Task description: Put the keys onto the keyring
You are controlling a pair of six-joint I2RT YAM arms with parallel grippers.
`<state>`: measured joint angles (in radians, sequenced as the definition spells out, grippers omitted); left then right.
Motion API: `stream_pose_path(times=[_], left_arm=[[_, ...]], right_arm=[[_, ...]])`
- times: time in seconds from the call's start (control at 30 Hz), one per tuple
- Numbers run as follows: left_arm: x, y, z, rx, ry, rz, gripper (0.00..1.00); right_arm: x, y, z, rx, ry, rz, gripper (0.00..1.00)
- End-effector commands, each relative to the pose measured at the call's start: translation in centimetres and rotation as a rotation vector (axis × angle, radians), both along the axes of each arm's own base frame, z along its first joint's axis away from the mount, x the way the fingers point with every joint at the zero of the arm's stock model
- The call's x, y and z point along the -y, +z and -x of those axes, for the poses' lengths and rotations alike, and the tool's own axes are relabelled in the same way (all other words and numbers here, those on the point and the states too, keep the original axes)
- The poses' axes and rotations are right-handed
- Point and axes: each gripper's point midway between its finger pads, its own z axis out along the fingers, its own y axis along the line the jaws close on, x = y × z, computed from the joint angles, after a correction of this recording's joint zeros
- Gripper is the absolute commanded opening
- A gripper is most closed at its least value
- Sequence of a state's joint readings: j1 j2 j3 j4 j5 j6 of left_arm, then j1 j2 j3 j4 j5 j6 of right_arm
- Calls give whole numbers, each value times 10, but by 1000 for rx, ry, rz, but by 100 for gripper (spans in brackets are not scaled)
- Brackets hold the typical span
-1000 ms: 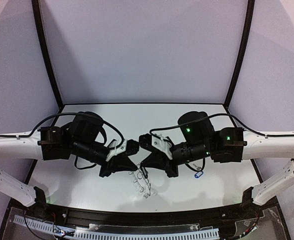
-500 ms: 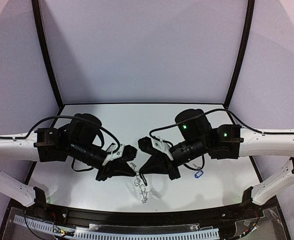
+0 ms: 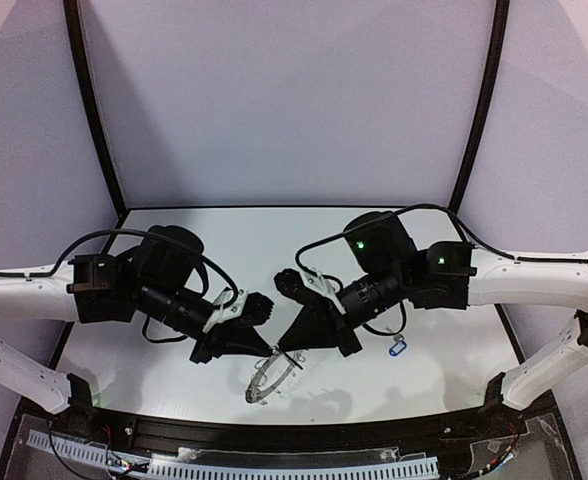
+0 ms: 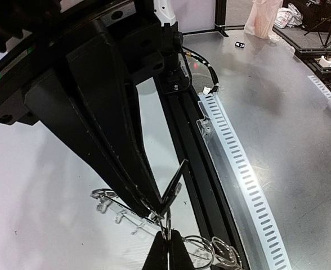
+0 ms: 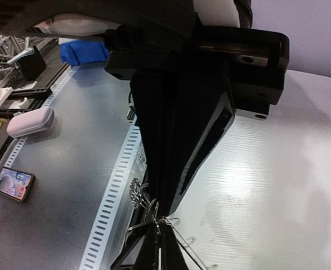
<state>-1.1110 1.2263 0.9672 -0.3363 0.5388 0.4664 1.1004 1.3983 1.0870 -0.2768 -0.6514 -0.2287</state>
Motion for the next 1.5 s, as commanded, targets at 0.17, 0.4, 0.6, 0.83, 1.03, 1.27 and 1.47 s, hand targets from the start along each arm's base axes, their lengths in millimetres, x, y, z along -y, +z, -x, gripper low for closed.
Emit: stream_pose_path(times=[0.17,0.4,0.6,0.83,1.03,1.27,1.47], left_arm=[[26,91,29,108,-218,297,1],[31,89,30,117,-250,283,1],[34,92,31,156,-281,300,1],[43,86,29,197,-332,231,1],[46,86,16,247,-255,220,23],[33,92,2,303,-118,250,53],[25,100,-18,332,38,285,99]], right_arm=[[-11,-30,-28,-94,-78,118,0],[-17,-20,-33,-159,-85,57,0],[-27,-29,-34,-266,-78,145,0],[-27,-25,-39,-278,-114,186,0],[-20,-21,-61,-180,-259,174,0],[2,-3,-91,-7,-450,95,0],[11,6,-108,37,-562,94,0]])
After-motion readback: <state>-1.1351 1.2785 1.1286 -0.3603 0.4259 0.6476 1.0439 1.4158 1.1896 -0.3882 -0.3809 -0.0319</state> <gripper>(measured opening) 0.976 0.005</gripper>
